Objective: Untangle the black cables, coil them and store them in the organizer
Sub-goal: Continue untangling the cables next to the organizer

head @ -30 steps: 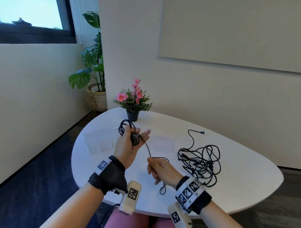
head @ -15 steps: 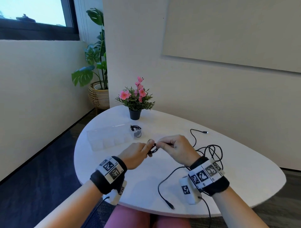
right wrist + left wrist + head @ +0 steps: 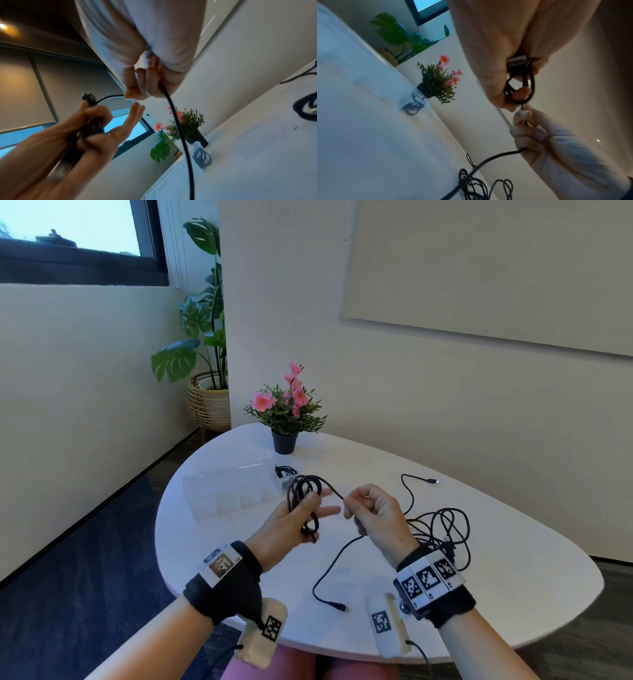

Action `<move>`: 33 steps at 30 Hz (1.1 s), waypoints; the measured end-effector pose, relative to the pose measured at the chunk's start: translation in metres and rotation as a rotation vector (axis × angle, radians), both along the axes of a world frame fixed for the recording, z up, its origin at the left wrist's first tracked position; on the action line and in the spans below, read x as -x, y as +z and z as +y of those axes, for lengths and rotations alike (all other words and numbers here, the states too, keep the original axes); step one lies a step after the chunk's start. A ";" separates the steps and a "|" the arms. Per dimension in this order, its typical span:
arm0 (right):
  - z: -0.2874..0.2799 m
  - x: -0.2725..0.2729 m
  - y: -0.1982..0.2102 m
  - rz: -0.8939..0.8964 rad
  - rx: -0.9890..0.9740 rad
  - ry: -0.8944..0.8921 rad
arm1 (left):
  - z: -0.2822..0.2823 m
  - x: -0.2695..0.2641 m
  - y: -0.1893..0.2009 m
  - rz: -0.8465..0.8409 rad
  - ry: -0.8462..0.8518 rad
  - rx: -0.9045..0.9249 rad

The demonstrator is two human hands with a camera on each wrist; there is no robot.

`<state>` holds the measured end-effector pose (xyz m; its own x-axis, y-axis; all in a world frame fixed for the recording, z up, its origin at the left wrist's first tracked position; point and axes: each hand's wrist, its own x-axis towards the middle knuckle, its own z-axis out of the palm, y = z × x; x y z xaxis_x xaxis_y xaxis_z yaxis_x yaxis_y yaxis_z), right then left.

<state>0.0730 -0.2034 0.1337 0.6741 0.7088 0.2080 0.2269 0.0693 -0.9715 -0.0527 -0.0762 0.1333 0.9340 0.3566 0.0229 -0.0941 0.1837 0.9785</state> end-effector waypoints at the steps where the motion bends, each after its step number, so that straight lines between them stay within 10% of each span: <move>1: 0.001 0.005 -0.003 0.008 0.005 0.009 | -0.001 -0.002 -0.001 -0.037 0.031 0.087; 8: 0.006 0.029 -0.028 -0.059 0.104 0.155 | 0.004 -0.012 -0.005 -0.146 0.319 0.279; 15: -0.012 0.024 -0.044 -0.221 0.348 0.151 | 0.027 -0.006 0.015 -0.046 0.503 0.067; 22: -0.023 0.007 0.000 -0.401 0.221 -0.017 | 0.020 -0.003 -0.001 0.174 0.288 -0.110; 33: 0.000 0.009 0.034 -0.571 0.288 0.146 | -0.012 0.009 -0.001 0.065 -0.009 -0.301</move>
